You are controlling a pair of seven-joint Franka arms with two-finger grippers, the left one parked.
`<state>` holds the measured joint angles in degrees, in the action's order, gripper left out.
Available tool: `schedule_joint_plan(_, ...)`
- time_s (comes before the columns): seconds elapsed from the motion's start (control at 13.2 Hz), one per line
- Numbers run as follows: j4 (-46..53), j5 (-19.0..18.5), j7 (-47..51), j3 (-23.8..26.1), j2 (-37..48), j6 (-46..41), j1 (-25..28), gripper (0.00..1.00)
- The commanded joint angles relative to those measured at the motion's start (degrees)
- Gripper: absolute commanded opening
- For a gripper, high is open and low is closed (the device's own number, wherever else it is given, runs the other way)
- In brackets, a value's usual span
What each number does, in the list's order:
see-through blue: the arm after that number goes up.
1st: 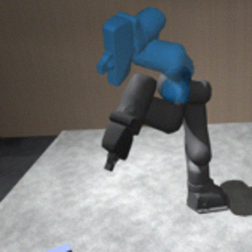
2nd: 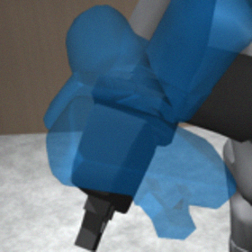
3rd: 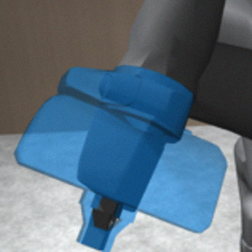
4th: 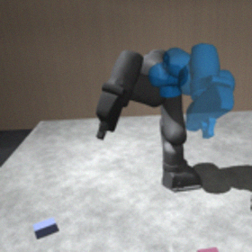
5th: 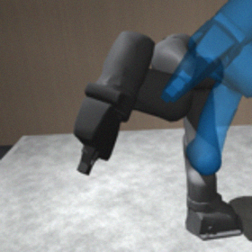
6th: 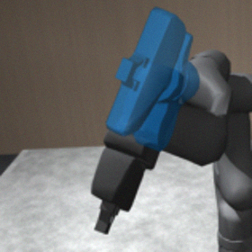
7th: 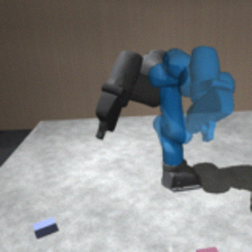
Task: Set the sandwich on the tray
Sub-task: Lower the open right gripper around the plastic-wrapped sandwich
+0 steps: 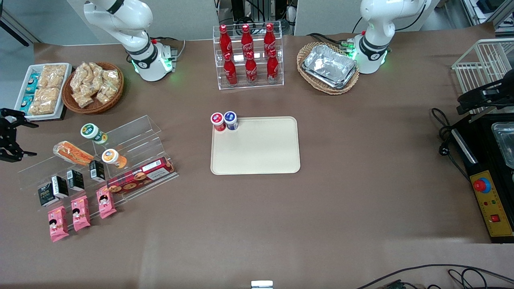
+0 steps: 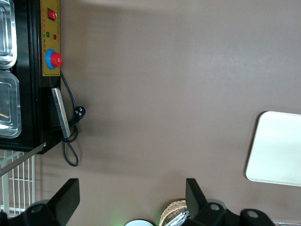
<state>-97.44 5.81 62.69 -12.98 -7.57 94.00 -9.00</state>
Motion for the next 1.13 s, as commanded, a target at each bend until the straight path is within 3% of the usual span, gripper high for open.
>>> schedule_joint_plan(0.0,-0.1,1.0,0.8,0.0,-1.8,2.1,0.0,1.00)
schedule_joint_plan(1.06,-12.8,0.9,0.7,-0.1,1.2,14.2,-0.1,1.00)
